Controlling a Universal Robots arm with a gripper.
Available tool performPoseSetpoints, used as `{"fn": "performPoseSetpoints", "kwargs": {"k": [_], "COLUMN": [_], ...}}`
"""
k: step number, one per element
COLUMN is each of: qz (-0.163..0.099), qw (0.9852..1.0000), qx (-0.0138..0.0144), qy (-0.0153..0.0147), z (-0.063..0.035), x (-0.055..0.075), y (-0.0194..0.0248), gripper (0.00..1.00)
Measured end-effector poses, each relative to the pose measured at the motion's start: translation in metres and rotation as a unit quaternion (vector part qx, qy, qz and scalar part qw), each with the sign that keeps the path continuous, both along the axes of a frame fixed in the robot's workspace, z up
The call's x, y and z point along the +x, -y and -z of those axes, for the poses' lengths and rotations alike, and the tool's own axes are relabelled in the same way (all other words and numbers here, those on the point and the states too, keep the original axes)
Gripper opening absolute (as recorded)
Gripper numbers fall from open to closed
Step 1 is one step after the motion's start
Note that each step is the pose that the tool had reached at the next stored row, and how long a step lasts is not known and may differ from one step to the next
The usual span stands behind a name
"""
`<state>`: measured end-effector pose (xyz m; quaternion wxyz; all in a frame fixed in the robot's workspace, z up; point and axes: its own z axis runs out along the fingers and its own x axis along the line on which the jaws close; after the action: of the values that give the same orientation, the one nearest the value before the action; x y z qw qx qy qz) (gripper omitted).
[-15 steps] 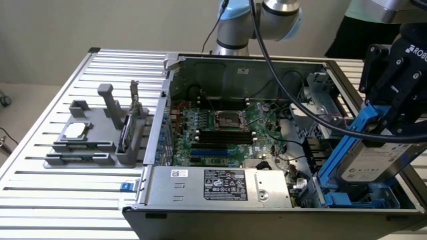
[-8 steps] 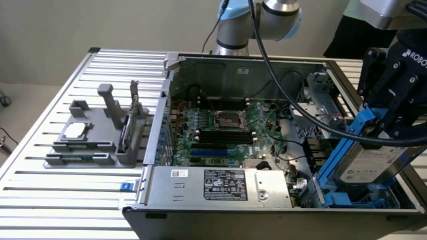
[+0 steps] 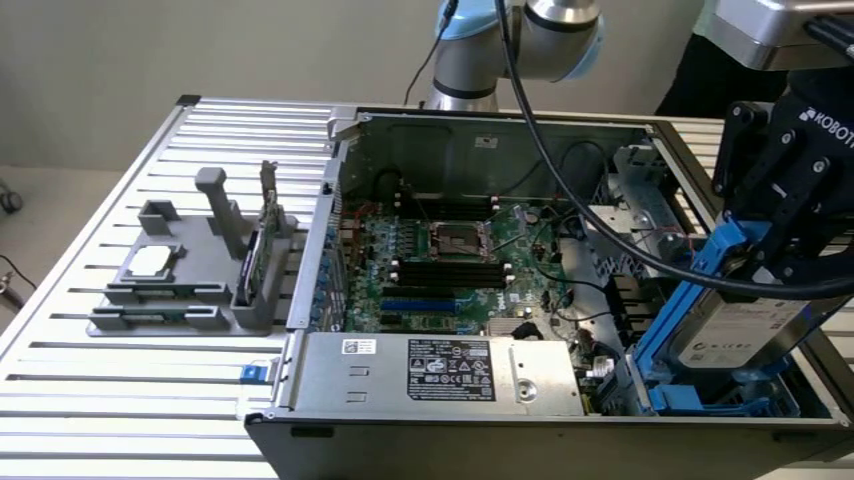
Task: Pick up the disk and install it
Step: 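Insert the disk into the insertion slot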
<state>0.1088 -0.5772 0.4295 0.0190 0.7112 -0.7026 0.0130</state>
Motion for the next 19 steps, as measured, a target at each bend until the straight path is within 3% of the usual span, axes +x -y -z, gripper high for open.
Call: {"fn": "performPoseSetpoints", "kwargs": {"k": [19], "qz": [0.000], "qw": [1.0000], "qx": [0.0000], "qy": [-0.0009], "z": [0.0112], "x": [0.004], "y": [0.0000], "gripper": [0.33]}}
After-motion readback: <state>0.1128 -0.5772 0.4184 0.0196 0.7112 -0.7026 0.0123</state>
